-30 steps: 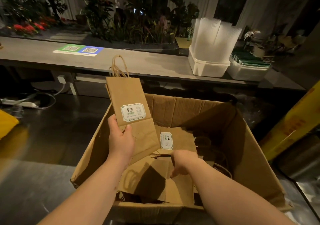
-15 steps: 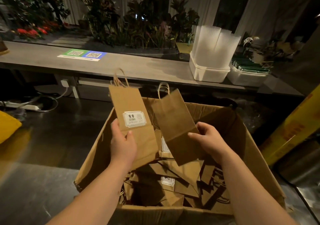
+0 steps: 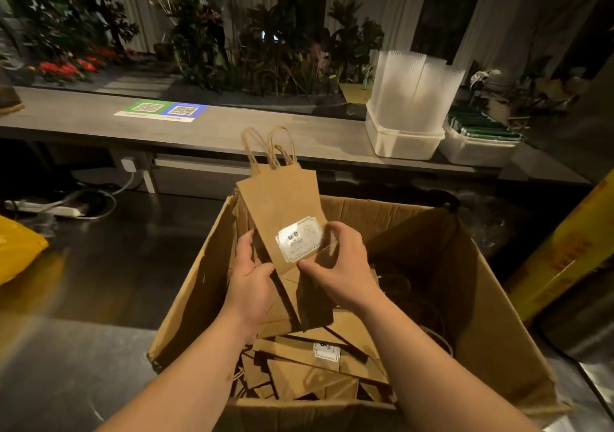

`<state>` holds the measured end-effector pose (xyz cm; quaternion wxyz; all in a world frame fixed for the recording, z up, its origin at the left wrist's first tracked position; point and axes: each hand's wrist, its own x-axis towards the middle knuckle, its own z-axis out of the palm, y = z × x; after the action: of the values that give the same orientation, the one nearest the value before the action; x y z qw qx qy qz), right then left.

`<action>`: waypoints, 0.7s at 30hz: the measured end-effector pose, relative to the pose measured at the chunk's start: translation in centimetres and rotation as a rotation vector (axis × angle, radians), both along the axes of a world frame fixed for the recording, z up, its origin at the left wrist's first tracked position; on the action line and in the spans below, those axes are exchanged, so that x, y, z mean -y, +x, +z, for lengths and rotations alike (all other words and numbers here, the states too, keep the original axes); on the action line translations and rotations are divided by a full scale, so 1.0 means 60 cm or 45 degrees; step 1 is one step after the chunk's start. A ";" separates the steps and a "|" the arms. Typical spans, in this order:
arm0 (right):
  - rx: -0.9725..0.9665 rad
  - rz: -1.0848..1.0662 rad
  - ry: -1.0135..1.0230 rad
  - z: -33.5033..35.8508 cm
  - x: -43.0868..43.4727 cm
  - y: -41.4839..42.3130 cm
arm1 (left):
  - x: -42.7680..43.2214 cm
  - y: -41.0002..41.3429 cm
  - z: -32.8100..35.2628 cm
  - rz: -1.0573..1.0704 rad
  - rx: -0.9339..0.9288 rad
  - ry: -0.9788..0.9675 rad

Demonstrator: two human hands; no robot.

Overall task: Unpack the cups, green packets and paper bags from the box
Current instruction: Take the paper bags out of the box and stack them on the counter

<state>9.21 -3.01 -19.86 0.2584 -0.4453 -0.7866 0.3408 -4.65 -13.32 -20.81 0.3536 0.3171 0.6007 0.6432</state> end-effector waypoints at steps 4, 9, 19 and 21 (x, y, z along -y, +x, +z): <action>-0.203 0.022 -0.578 -0.015 0.009 -0.008 | -0.004 0.004 0.002 -0.049 -0.006 0.033; -0.137 0.050 -0.572 -0.018 -0.008 -0.015 | -0.011 0.000 -0.007 0.014 -0.182 -0.109; 0.914 0.293 -0.328 -0.104 -0.033 0.027 | -0.018 -0.014 -0.001 0.418 -0.162 -0.077; 1.153 0.359 -0.124 -0.113 -0.030 0.015 | -0.016 -0.014 -0.002 0.434 -0.173 -0.067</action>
<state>10.13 -1.20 -26.65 -0.1805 -0.4495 -0.8560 0.1806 -5.48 -12.35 -20.93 0.2062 0.2440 0.6847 0.6551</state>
